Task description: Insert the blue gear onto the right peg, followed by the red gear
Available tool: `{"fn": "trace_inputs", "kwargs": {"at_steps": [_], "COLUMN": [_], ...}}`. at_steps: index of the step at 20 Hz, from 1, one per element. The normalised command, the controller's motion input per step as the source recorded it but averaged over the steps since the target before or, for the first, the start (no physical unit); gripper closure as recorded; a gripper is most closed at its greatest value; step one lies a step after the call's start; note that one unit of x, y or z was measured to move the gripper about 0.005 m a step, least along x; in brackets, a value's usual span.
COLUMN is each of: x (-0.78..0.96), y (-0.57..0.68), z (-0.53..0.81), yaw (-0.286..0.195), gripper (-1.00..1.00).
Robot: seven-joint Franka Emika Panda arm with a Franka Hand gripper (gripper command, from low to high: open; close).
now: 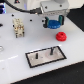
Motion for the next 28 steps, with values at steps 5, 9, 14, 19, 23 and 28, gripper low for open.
{"fn": "trace_inputs", "kwargs": {"at_steps": [5,9,14,19,23,28], "x": [0.83,0.86,0.86,0.79,0.54,0.47], "y": [-0.14,-0.14,-0.18,-0.2,-0.23,-0.18], "z": [0.43,0.32,0.22,0.07,0.0,-0.03], "yaw": [0.0,0.0,0.0,0.0,0.0,0.0], "gripper": [1.0,1.0,1.0,1.0,1.0,1.0]}}
